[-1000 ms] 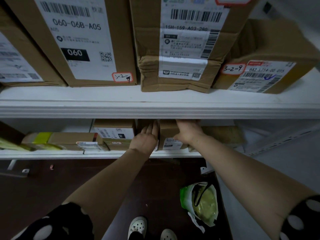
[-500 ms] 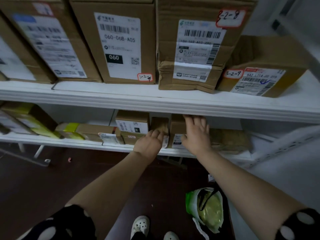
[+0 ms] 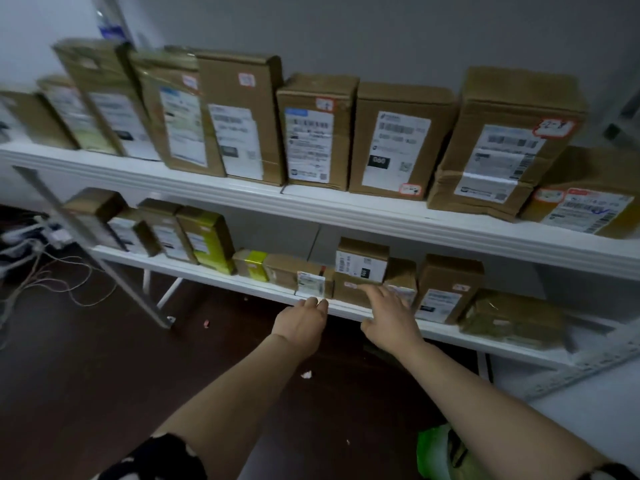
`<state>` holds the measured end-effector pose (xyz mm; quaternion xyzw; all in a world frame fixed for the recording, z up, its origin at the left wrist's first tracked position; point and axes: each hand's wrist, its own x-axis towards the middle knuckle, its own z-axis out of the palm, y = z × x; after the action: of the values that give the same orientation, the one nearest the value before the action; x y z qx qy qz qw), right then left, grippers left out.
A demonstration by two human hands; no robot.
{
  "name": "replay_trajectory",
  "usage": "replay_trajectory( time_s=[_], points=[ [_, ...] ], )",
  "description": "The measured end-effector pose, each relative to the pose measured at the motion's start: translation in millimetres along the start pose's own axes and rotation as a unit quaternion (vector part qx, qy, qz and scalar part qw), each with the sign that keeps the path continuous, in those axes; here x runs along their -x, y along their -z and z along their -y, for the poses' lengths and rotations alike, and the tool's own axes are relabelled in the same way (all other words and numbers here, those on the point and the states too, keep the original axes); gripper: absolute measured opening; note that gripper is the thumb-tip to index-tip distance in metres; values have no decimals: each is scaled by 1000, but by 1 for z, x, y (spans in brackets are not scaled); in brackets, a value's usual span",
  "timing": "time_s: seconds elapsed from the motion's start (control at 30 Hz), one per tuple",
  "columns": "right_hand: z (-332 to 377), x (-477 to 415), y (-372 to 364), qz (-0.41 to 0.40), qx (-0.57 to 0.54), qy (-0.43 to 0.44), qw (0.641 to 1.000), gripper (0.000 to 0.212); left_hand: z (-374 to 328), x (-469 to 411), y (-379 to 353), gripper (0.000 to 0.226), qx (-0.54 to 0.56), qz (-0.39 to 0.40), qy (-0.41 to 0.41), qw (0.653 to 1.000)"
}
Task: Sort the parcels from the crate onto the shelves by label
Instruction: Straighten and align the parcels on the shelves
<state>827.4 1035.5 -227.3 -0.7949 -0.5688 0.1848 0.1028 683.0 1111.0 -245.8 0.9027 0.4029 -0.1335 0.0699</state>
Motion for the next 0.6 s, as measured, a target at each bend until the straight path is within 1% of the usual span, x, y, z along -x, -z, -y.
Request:
replay_trajectory(
  time_s=[0.17,0.37,0.47,0.6],
  points=[
    [120,-2,-35,14,-26,16,999,67,114,73,-1,61,40,-17,71,996],
    [282,-1,-87,37,-66,71,995,74,257,164,-2,70,82,-51,184,978],
    [333,-2,-104,55,-63,100,991,75,307,192,-1,75,100,-71,218,968],
    [374,-17,-117,62,-51,118,990,75,349,208,-2,74,116,-76,244,960]
  ],
)
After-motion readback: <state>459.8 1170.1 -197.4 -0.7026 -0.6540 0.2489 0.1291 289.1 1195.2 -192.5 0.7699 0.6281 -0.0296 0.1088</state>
